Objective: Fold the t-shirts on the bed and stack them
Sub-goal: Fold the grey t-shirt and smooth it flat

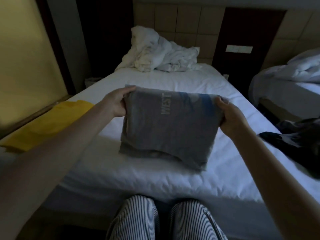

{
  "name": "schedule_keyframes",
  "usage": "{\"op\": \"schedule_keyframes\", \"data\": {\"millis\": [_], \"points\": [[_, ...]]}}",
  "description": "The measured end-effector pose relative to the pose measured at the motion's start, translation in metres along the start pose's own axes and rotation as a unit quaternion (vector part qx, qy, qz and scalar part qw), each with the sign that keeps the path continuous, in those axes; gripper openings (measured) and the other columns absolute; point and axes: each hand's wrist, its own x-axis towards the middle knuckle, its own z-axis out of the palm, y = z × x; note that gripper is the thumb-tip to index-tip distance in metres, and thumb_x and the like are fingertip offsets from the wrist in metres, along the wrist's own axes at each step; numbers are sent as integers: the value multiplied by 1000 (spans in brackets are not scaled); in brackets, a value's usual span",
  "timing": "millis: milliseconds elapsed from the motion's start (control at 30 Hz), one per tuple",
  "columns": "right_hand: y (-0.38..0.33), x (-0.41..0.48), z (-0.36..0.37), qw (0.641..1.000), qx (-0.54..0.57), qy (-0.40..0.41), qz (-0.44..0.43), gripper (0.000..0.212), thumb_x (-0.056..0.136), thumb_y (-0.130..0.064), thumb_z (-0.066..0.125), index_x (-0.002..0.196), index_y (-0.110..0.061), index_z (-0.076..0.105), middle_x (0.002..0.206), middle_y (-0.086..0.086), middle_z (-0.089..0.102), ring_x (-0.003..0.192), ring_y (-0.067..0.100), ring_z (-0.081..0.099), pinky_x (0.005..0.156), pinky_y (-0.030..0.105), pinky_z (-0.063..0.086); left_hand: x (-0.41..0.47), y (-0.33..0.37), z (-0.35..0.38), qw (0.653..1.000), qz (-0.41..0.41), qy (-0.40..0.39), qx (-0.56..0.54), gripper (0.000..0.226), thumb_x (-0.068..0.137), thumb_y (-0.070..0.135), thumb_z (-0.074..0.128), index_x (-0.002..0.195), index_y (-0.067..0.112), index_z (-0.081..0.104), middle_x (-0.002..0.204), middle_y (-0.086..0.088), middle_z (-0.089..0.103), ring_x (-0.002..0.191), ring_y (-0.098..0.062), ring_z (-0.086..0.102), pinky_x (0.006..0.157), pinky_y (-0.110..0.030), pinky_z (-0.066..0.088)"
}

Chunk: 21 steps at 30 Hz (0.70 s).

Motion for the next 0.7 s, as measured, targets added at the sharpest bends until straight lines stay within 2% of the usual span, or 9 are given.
{"op": "schedule_keyframes", "data": {"millis": [67, 133, 233, 333, 433, 500, 600, 667, 700], "points": [[-9, 13, -2, 1000, -15, -14, 9, 12, 93, -23, 54, 93, -14, 61, 94, 7, 63, 82, 19, 61, 60, 27, 51, 8, 4, -5, 1000, -15, 7, 26, 22, 90, 22, 62, 70, 13, 66, 76, -4, 64, 61, -17, 67, 68, -30, 49], [-16, 24, -1, 998, -48, -26, 36, 10, 90, -24, 59, 90, -14, 62, 88, 6, 61, 77, 18, 59, 60, 28, 49, 13, 6, -5, 998, -20, 37, 42, 17, 90, 22, 62, 76, 13, 62, 80, -2, 60, 66, -16, 63, 62, -29, 48], [-29, 39, 9, 995, -84, -29, 42, 8, 89, -20, 61, 81, -18, 60, 79, 2, 57, 72, 15, 53, 64, 28, 43, 21, 18, 8, 997, 15, 49, 51, 21, 94, 20, 58, 74, 13, 58, 63, 0, 61, 55, -11, 60, 51, -24, 49], [-55, 58, 23, 999, -45, -24, -9, 5, 89, -20, 61, 84, -22, 61, 81, -3, 60, 75, 12, 55, 64, 24, 42, 30, 51, 29, 992, 115, 22, 49, 38, 100, 18, 45, 66, 19, 61, 46, 6, 57, 38, -4, 54, 41, -16, 42], [-79, 71, 26, 996, -29, -30, -81, 9, 91, -23, 58, 83, -25, 62, 70, -15, 64, 74, 4, 54, 67, 19, 38, 30, 82, 39, 978, 196, 16, 69, 29, 100, 18, 43, 74, 23, 53, 58, 7, 50, 54, -5, 44, 55, -20, 33], [-75, 73, 18, 995, -46, -38, -85, 4, 89, -22, 60, 89, -24, 63, 78, -18, 65, 88, 5, 56, 79, 21, 38, 28, 84, 32, 972, 209, 17, 110, 21, 99, 21, 47, 80, 21, 56, 67, 7, 51, 64, -6, 46, 59, -20, 31], [-33, 60, -2, 992, -125, -21, -1, 30, 87, -20, 62, 116, -15, 59, 117, -4, 57, 122, 18, 46, 92, 30, 32, 29, 37, 1, 957, 184, 60, 214, 15, 94, 25, 57, 102, 14, 61, 87, -1, 59, 80, -11, 55, 68, -22, 38], [10, 41, -18, 979, -194, -26, 59, 37, 84, -24, 62, 119, -11, 60, 123, 8, 56, 122, 28, 45, 89, 28, 29, 34, -15, -30, 945, 151, 94, 274, 23, 88, 26, 67, 97, 5, 65, 99, -14, 65, 89, -23, 62, 77, -32, 46], [33, 27, -26, 971, -219, -28, 91, 35, 84, -28, 63, 114, -11, 62, 116, 13, 58, 111, 29, 50, 83, 26, 30, 35, -42, -46, 941, 117, 98, 302, 24, 85, 27, 70, 89, 3, 67, 99, -19, 66, 86, -24, 66, 77, -34, 50]]}}
